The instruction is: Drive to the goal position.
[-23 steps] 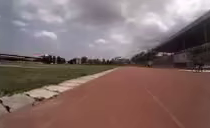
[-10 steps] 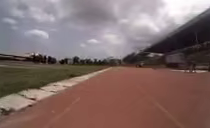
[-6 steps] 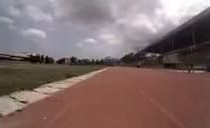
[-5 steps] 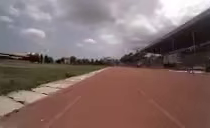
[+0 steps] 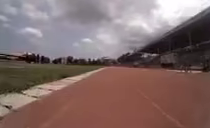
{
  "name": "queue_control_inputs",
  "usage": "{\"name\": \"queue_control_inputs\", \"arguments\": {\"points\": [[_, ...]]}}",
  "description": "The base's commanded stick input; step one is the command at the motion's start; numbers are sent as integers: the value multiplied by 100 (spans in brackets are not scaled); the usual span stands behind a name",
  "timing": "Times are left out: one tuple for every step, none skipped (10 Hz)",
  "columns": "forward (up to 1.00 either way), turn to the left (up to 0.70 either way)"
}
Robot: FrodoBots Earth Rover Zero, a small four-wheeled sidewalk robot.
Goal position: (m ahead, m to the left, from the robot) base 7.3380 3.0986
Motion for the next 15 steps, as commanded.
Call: {"name": "queue_control_inputs", "arguments": {"points": [[45, -24], [45, -17], [45, -11], [45, -5], [45, 0], [45, 0], [45, 0], [45, 0], [45, 0], [45, 0], [45, 0], [45, 0], [45, 0], [45, 0], [45, 0]]}}
